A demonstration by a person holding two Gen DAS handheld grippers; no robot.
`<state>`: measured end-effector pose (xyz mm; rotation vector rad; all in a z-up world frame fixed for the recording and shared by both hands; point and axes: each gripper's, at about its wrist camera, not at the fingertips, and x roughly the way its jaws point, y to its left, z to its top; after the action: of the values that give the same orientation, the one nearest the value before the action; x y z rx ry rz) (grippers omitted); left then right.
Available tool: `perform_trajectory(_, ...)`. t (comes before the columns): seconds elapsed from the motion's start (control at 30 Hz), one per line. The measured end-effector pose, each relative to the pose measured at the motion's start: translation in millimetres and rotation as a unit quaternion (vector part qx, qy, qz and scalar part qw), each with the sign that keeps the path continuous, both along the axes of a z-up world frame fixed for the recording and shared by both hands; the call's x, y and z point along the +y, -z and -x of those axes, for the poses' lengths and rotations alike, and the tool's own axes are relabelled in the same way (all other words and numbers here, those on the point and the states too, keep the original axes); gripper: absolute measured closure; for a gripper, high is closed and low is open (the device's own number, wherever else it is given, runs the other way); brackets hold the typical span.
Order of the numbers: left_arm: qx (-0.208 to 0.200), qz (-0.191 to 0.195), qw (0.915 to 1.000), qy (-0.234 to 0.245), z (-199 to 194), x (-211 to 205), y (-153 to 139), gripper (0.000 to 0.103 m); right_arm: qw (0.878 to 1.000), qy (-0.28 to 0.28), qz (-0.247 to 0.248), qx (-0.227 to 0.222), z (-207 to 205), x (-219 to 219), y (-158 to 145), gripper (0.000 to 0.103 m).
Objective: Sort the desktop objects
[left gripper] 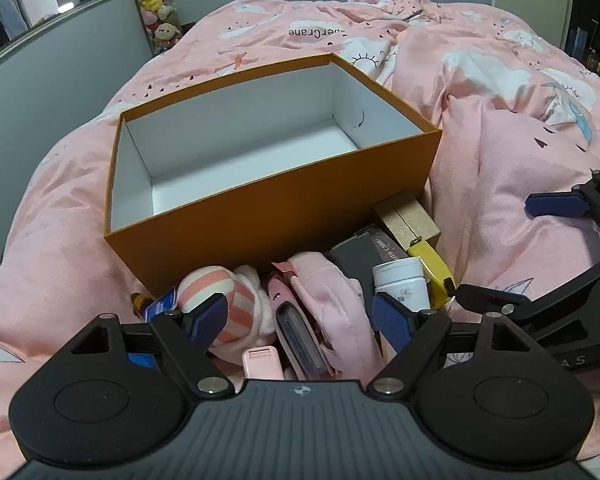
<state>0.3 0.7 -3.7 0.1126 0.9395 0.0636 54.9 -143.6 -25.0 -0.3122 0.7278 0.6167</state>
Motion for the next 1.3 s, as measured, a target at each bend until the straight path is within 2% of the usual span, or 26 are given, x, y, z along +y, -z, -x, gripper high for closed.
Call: perform_trajectory(1.3, 0.012, 0.002, 0.9999, 0.005, -0.2, -4.1, 5.4, 0.009, 1.0, -0.004, 0.016, -0.005, 0.4, 3.1, 5.5, 0.001)
